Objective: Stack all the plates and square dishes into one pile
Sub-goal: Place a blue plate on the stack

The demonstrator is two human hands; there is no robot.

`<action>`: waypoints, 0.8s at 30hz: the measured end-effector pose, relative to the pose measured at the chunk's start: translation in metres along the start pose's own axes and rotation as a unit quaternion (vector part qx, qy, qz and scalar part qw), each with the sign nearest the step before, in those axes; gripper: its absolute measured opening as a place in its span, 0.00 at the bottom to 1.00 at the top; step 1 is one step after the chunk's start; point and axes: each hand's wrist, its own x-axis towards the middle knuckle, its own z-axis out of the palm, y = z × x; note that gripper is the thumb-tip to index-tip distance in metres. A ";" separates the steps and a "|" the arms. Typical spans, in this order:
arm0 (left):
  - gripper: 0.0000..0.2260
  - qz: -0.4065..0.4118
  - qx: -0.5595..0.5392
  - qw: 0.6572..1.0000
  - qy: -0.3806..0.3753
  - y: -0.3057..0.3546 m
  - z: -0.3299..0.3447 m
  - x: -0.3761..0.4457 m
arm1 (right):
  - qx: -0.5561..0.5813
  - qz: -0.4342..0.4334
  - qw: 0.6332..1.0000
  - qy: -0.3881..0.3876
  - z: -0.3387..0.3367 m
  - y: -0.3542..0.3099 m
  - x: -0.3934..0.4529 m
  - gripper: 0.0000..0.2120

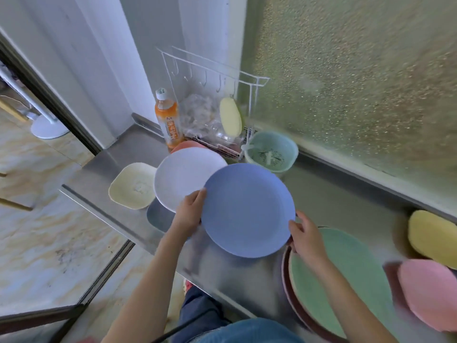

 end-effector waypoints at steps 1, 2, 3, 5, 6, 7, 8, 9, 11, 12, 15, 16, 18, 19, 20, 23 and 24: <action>0.19 0.022 0.038 0.999 -0.002 -0.002 0.021 -0.011 | -0.013 -0.009 1.000 0.018 -0.020 0.013 -0.010 0.14; 0.19 0.038 0.077 0.996 -0.005 -0.004 0.042 -0.021 | -0.028 -0.018 0.999 0.033 -0.040 0.026 -0.019 0.13; 0.20 0.047 0.114 0.992 -0.008 -0.004 0.063 -0.032 | -0.042 -0.021 0.998 0.047 -0.059 0.040 -0.029 0.13; 0.20 0.055 0.182 0.981 -0.026 -0.003 0.103 -0.052 | -0.076 -0.017 0.993 0.083 -0.095 0.067 -0.049 0.14; 0.20 0.059 0.214 0.974 -0.040 -0.003 0.121 -0.061 | -0.089 -0.014 0.991 0.102 -0.112 0.080 -0.057 0.15; 0.20 0.062 0.250 0.965 -0.053 -0.004 0.136 -0.069 | -0.096 -0.013 0.989 0.114 -0.126 0.091 -0.065 0.15; 0.20 0.067 0.285 0.954 -0.064 -0.005 0.150 -0.077 | -0.104 -0.014 0.987 0.120 -0.138 0.103 -0.073 0.16; 0.20 0.072 0.319 0.942 -0.073 -0.008 0.162 -0.083 | -0.112 -0.019 0.986 0.124 -0.147 0.112 -0.080 0.16; 0.19 0.075 0.376 0.921 -0.076 -0.012 0.179 -0.093 | -0.125 -0.022 0.984 0.129 -0.159 0.129 -0.089 0.17; 0.19 0.075 0.393 0.913 -0.073 -0.014 0.186 -0.097 | -0.126 -0.021 0.983 0.129 -0.162 0.134 -0.092 0.18; 0.18 0.062 0.421 0.903 -0.062 -0.019 0.196 -0.101 | -0.131 -0.014 0.983 0.125 -0.162 0.144 -0.091 0.21; 0.18 0.058 0.428 0.900 -0.058 -0.020 0.197 -0.101 | -0.135 -0.008 0.983 0.126 -0.161 0.145 -0.089 0.21; 0.18 0.063 0.444 0.892 -0.052 -0.020 0.197 -0.099 | -0.149 0.003 0.980 0.135 -0.156 0.146 -0.086 0.22; 0.18 0.068 0.450 0.889 -0.053 -0.020 0.197 -0.097 | -0.164 0.009 0.976 0.142 -0.155 0.146 -0.084 0.22; 0.18 0.072 0.454 0.886 -0.056 -0.021 0.199 -0.096 | -0.184 0.016 0.972 0.149 -0.154 0.146 -0.083 0.22; 0.18 0.078 0.467 0.877 -0.075 -0.021 0.205 -0.091 | -0.225 0.035 0.961 0.157 -0.155 0.145 -0.084 0.23; 0.18 0.082 0.473 0.873 -0.082 -0.021 0.206 -0.090 | -0.235 0.039 0.959 0.156 -0.155 0.146 -0.085 0.24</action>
